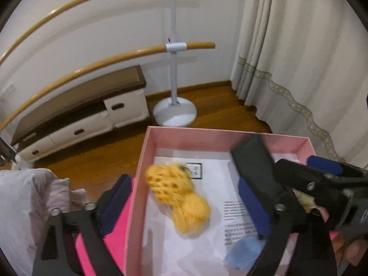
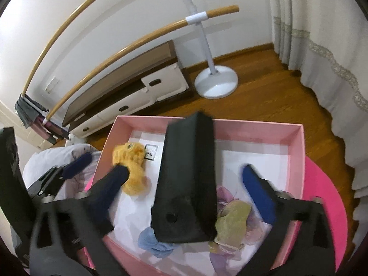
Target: Organize soft objects
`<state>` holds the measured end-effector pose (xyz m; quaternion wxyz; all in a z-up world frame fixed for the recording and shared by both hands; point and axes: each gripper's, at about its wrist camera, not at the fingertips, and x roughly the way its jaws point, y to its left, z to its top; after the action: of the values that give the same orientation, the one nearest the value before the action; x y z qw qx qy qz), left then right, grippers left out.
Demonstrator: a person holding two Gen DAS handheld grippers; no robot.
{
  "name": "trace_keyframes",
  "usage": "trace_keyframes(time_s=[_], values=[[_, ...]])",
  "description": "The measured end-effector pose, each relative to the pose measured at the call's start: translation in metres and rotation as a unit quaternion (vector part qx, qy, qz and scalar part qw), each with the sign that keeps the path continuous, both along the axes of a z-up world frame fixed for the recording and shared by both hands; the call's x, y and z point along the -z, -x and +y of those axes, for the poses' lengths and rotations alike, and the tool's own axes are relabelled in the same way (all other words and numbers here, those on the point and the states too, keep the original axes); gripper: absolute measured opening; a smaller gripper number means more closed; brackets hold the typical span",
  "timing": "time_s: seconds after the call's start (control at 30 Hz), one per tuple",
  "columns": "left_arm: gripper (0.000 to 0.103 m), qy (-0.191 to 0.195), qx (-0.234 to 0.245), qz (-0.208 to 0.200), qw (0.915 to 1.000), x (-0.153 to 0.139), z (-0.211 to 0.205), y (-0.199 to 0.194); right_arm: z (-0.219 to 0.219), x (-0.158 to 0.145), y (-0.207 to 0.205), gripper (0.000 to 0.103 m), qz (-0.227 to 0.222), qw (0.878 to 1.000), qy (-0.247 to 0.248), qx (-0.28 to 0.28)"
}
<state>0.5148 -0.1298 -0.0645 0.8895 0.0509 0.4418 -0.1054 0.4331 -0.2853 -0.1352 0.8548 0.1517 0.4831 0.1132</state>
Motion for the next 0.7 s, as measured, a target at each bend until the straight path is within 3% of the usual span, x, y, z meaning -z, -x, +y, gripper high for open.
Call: trace_keyframes(time_s=[0.3, 0.7], values=[[0.099, 0.009, -0.030, -0.038, 0.9988, -0.025, 0.021, 0.063, -0.009, -0.036, 0.037, 0.103, -0.044, 0.999, 0.005, 0.023], [0.103, 0.036, -0.043, -0.116, 0.9917, -0.055, 0.061, 0.204, -0.004, -0.095, 0.157, 0.103, -0.144, 0.988, 0.044, 0.037]])
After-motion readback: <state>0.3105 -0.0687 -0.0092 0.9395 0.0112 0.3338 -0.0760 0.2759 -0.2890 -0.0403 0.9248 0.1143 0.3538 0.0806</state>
